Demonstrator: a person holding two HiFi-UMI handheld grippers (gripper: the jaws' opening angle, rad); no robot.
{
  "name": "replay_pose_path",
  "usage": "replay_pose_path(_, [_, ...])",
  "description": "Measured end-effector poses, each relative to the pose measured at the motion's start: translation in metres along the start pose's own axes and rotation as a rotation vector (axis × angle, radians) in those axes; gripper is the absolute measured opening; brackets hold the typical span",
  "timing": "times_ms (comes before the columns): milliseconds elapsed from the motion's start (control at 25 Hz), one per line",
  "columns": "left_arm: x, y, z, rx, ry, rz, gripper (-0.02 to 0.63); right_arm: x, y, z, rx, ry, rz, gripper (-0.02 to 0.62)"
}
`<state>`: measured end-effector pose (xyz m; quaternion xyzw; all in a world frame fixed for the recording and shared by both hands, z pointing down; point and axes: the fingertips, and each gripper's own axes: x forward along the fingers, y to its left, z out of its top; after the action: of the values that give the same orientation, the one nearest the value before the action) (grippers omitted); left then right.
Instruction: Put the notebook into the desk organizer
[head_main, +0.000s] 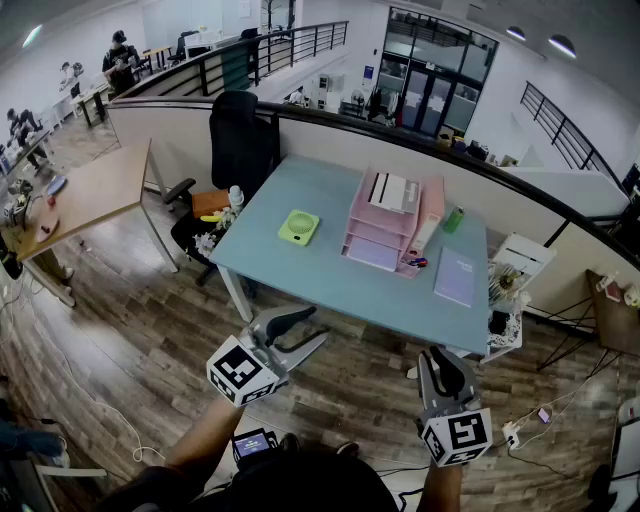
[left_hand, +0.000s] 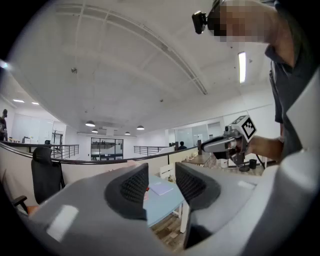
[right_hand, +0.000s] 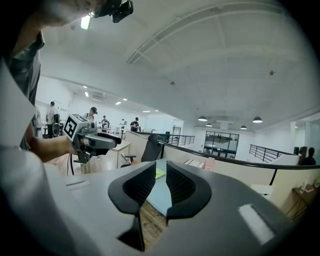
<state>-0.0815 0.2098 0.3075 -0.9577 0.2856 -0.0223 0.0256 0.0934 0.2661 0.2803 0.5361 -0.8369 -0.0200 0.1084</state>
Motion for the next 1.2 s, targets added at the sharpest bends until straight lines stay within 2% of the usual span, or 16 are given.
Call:
replay_pose_path(240, [-0.012, 0.003, -0.001, 0.005, -0.003, 0.004, 0.199, 0.006, 0.004, 0.001, -0.004, 0.001, 0.005, 0.048])
replay_pose_path(600, [-0.018, 0.001, -0.005, -0.010, -0.007, -0.029, 0.199, 0.000, 0.015, 0.010, 0.032, -0.025, -0.013, 0.050])
replay_pose_path(680, [-0.020, 0.001, -0.008, -0.016, -0.011, -0.042, 0.199, 0.000, 0.019, 0.012, 0.031, -0.024, -0.015, 0.071])
replay_pose_path(1040, [-0.037, 0.010, -0.010, -0.024, -0.032, -0.066, 0.199, 0.002, 0.042, 0.018, 0.014, -0.017, -0.039, 0.071])
replay_pose_path(1200, [-0.037, 0.009, -0.013, -0.027, -0.029, -0.074, 0.199, 0.003, 0.039, 0.014, 0.018, -0.014, -0.047, 0.071])
